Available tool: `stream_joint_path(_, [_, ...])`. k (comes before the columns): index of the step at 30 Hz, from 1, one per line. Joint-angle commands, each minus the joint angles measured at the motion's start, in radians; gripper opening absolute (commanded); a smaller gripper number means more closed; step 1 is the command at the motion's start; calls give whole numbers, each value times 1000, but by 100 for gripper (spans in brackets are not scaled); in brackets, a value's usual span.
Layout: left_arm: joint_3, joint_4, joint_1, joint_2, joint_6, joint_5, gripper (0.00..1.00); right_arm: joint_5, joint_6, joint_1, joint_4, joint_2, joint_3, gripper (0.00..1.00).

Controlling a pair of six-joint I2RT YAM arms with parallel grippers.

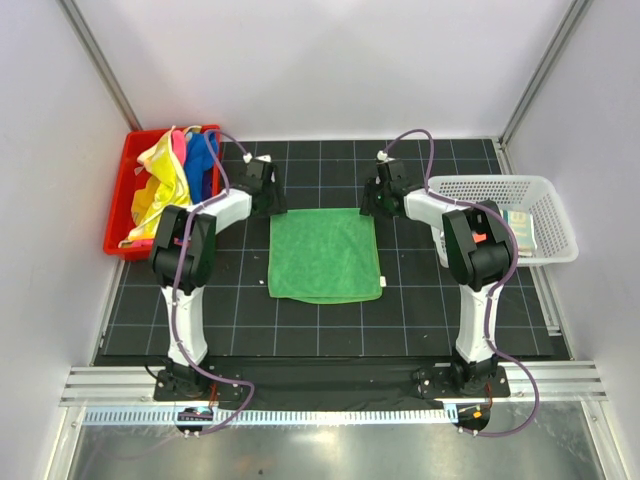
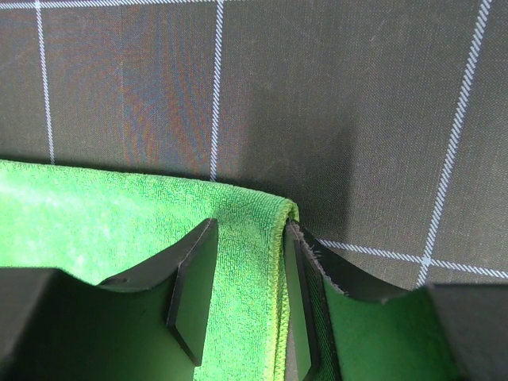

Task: Fold and stack the towels
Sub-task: Fold the towel

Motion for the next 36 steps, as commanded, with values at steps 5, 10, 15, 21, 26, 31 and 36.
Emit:
stream_joint_path(5, [-72, 70, 7, -96, 2, 40, 60, 70, -32, 5, 2, -36, -18, 50])
stream_joint_path(10, [-73, 81, 14, -115, 0, 56, 62, 64, -36, 5, 11, -74, -26, 51])
stream_joint_path(15, [-85, 90, 14, -130, -4, 68, 63, 65, -36, 5, 28, -108, -50, 52])
stream_joint_path(21, [-96, 85, 14, -121, -9, 82, 63, 77, -39, 5, -1, -75, -15, 52])
stream_joint_path(26, [-112, 78, 14, -99, -26, 82, 62, 67, -39, 5, -1, -26, 8, 51])
stream_joint_path(31, [-110, 90, 14, -70, -35, 83, 61, 70, -41, 22, -3, 7, 24, 49])
stream_joint_path(36, [-104, 90, 14, -36, -49, 83, 56, 84, -48, 40, -10, 33, 33, 46])
